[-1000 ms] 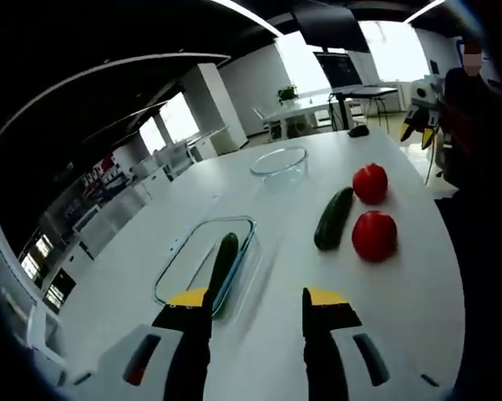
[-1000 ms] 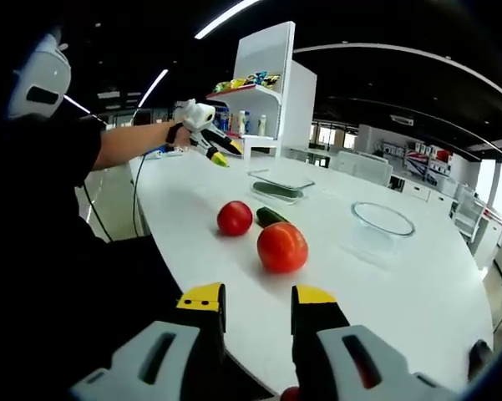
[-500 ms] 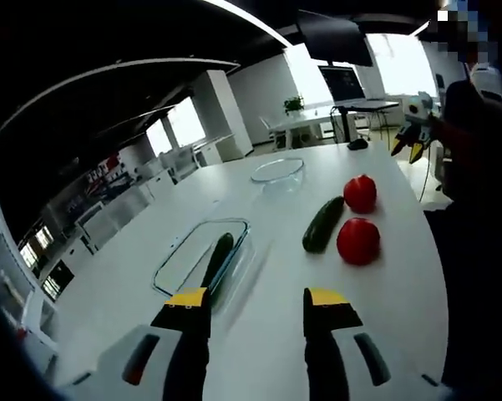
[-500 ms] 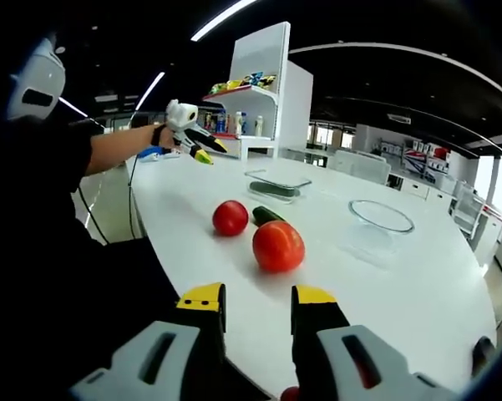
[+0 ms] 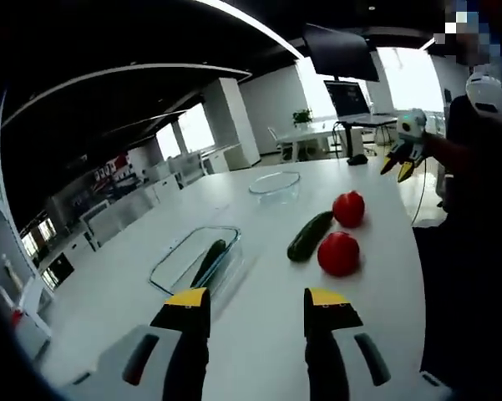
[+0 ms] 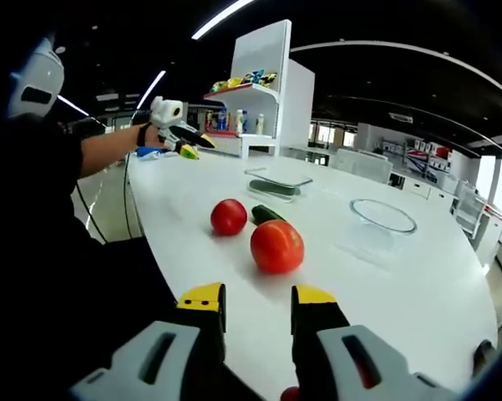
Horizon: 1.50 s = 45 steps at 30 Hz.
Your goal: Sort the scattered tomatoes and cucumbers on the table and place them into their respective storage containers
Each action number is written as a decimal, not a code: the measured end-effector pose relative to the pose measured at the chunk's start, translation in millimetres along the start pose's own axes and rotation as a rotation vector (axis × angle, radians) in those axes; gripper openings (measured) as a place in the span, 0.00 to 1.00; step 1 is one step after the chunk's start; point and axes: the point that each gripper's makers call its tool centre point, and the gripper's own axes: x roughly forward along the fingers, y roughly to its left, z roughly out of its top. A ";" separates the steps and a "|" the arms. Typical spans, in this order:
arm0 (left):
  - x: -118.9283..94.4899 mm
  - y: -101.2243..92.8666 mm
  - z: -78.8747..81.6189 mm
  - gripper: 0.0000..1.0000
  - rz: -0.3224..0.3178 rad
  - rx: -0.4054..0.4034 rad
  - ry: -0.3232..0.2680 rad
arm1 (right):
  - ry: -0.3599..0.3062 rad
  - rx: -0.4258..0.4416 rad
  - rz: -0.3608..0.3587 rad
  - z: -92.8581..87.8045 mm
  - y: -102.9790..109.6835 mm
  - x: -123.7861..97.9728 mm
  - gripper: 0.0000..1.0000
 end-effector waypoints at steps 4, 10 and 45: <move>-5.4 -6.5 0.8 0.45 0.036 0.050 0.013 | -0.006 0.000 0.000 1.8 0.7 0.9 0.30; -16.1 -23.3 4.6 0.45 0.036 0.037 -0.008 | 0.011 -0.005 0.001 -1.8 0.5 2.3 0.30; -68.1 -125.5 -10.0 0.48 0.099 -0.232 -0.075 | -0.028 -0.011 0.016 6.0 10.2 0.4 0.34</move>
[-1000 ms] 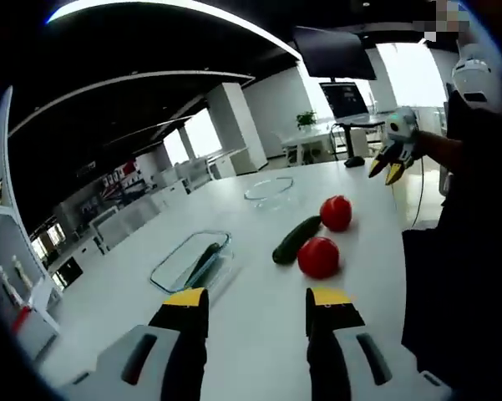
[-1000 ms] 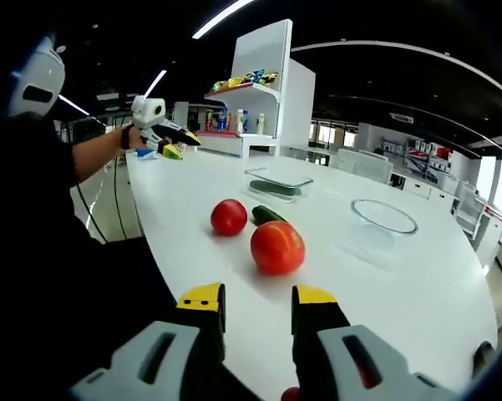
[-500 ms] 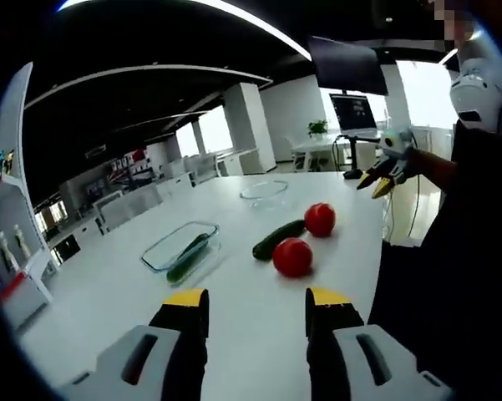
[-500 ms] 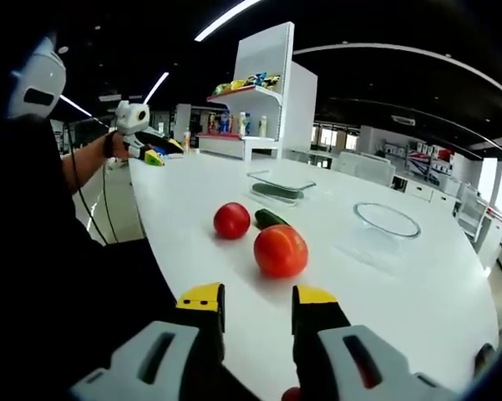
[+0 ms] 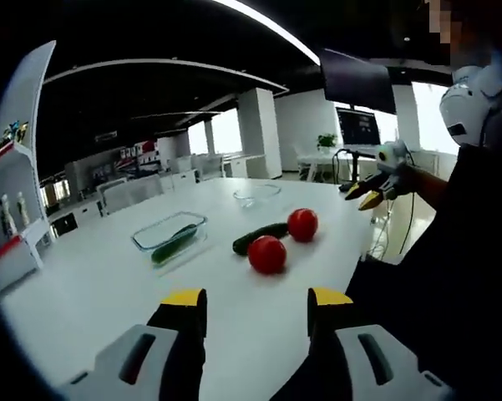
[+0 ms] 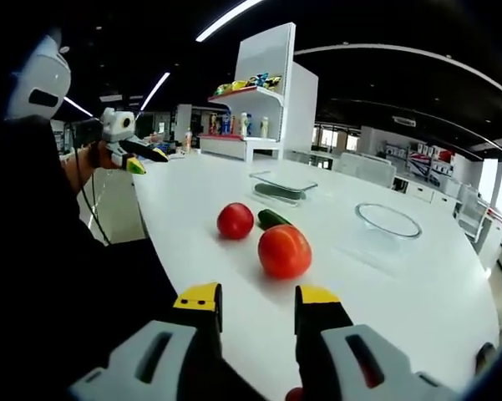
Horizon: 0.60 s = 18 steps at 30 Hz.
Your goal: Sort the scattered tomatoes and cucumbers on the table and place them into their respective storage containers
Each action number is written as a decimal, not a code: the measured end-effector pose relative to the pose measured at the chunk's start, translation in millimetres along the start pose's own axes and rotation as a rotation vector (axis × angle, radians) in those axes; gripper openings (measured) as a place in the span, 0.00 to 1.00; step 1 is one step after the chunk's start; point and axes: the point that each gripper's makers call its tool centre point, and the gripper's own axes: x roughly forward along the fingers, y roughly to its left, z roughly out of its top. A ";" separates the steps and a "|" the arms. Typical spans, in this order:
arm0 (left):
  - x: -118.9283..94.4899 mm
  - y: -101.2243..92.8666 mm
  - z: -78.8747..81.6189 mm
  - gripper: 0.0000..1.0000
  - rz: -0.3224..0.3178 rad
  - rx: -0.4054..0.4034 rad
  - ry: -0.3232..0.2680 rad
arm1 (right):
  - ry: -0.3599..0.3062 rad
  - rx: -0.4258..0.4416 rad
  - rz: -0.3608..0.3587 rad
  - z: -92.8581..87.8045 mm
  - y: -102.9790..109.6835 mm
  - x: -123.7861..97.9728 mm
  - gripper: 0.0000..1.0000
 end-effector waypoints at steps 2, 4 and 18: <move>1.1 -6.6 -3.4 0.48 -0.024 -0.003 0.015 | -0.006 0.000 -0.001 2.4 -0.1 0.6 0.34; 0.5 -4.7 -4.0 0.49 -0.023 0.005 0.024 | -0.009 -0.005 -0.001 4.0 0.1 1.6 0.34; 2.8 13.1 -2.3 0.49 0.004 0.010 0.015 | -0.024 -0.037 -0.007 4.7 2.6 0.4 0.36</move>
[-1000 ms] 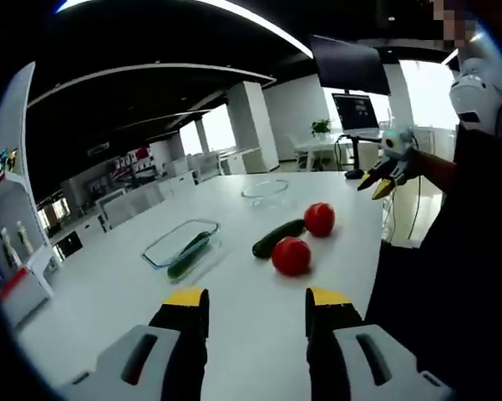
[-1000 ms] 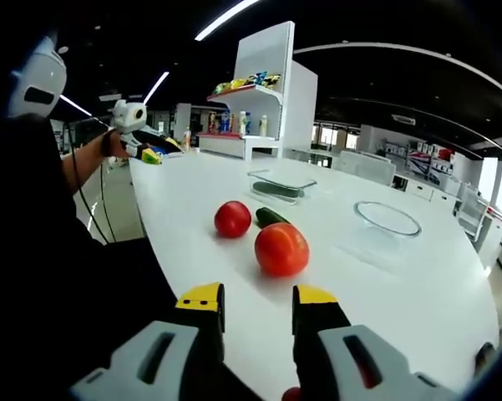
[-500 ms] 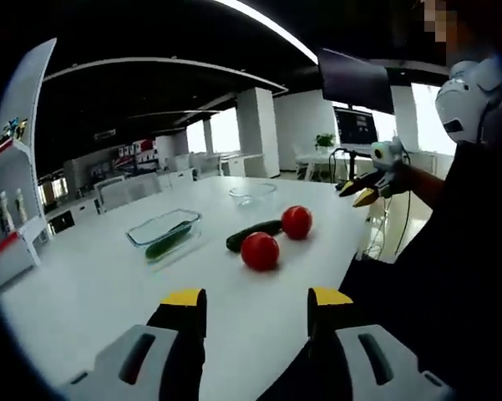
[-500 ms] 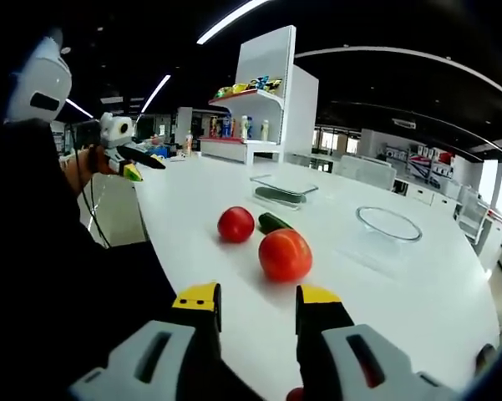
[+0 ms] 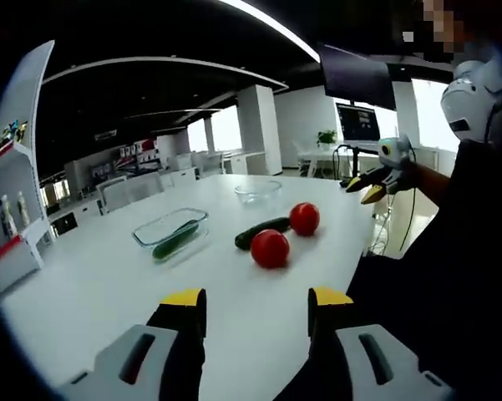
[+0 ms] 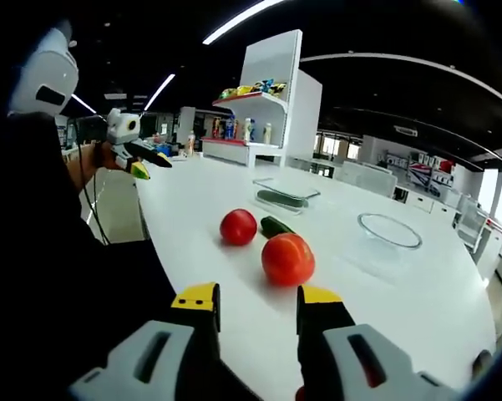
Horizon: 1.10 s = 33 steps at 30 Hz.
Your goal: Sort the scattered tomatoes and cucumbers on the table and place them into their respective storage containers
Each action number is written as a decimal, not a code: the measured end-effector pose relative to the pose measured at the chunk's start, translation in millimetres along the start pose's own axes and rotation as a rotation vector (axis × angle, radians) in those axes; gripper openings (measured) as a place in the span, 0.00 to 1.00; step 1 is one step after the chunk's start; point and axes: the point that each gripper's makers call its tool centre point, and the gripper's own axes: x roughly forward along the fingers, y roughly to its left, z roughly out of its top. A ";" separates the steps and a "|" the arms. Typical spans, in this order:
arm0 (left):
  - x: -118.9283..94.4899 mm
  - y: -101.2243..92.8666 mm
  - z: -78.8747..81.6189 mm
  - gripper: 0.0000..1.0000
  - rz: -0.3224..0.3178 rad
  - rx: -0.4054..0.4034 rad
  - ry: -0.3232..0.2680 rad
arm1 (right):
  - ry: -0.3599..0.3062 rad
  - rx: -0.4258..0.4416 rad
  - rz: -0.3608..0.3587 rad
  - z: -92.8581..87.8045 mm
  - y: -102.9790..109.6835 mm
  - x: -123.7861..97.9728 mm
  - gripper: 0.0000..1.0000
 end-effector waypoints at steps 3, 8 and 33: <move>3.7 -2.0 -1.5 0.49 -0.004 0.015 0.000 | -0.006 -0.016 -0.003 2.6 -0.2 1.7 0.36; 6.1 -2.5 -8.1 0.51 -0.010 0.017 0.015 | 0.013 -0.051 -0.002 -1.0 -1.2 10.5 0.37; 7.0 -3.4 -14.2 0.49 -0.017 0.006 0.024 | 0.023 -0.160 -0.062 6.3 -3.2 67.6 0.65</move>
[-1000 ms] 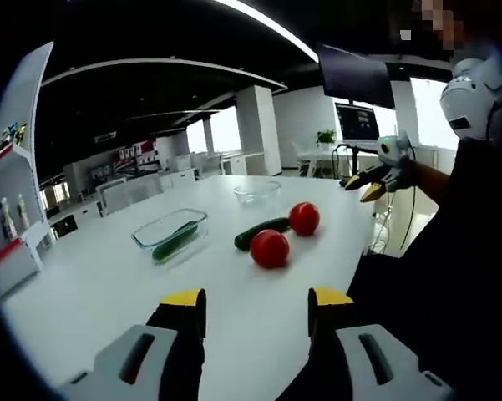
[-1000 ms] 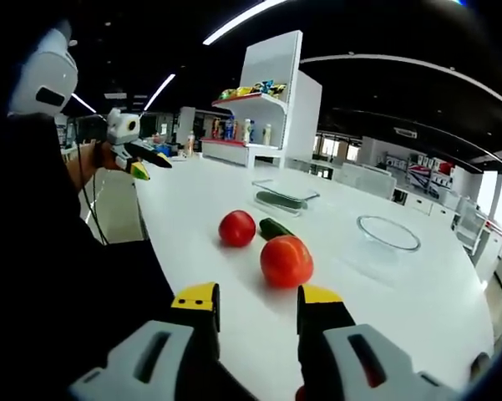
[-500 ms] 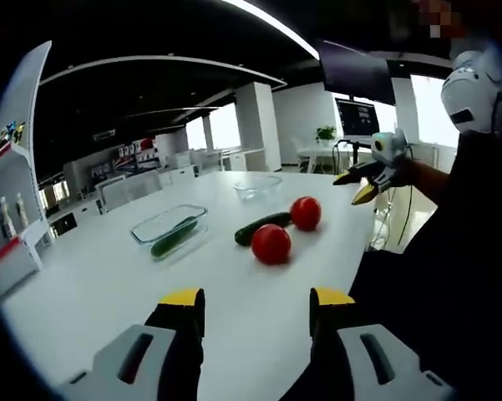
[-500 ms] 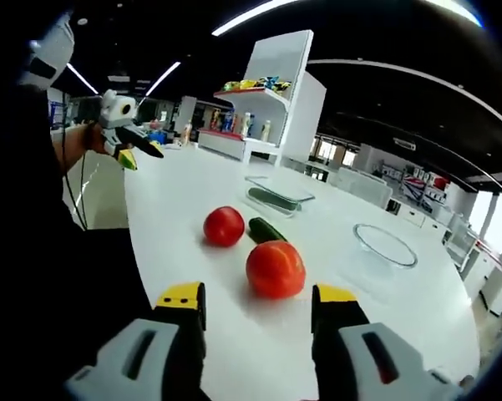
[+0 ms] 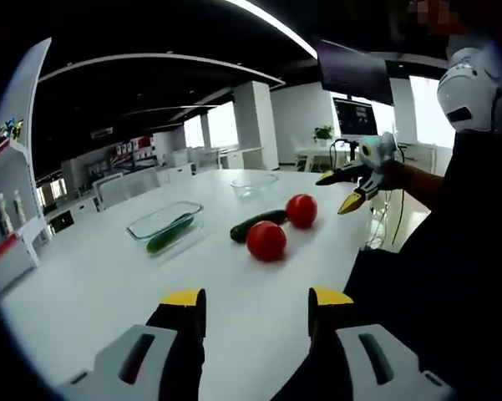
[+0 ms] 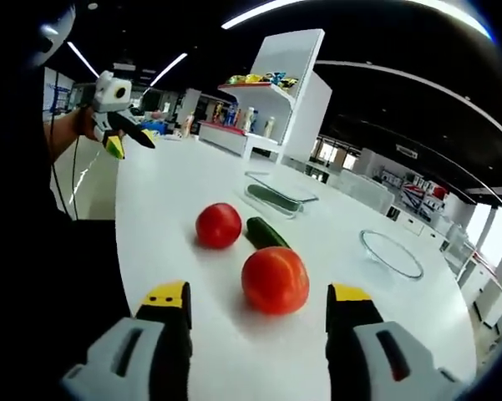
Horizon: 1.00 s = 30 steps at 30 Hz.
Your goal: Sort the scattered tomatoes and cucumbers on the table and place them into their respective storage containers
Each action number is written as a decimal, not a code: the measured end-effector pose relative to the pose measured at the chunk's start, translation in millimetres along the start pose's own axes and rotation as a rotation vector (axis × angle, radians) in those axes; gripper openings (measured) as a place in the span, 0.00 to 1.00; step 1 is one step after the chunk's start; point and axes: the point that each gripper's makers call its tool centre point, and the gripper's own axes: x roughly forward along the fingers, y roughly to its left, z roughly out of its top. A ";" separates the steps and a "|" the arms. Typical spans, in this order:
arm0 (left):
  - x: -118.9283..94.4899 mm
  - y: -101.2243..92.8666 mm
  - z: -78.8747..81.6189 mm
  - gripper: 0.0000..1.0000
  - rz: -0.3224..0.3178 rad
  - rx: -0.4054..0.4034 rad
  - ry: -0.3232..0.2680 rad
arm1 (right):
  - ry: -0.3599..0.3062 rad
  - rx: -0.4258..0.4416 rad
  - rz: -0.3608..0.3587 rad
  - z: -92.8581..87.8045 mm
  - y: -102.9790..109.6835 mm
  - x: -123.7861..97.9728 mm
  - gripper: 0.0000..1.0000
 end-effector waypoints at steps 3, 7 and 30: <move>-0.1 -0.8 -1.1 0.49 -0.002 -0.002 0.001 | -0.008 0.005 0.003 2.7 0.1 5.2 0.65; -0.2 -1.9 -1.6 0.49 -0.006 -0.008 0.000 | -0.005 -0.003 0.016 2.6 4.3 15.0 0.65; 3.4 -3.7 -7.6 0.49 -0.026 -0.019 0.015 | 0.041 -0.055 -0.005 -12.7 -5.4 59.7 0.63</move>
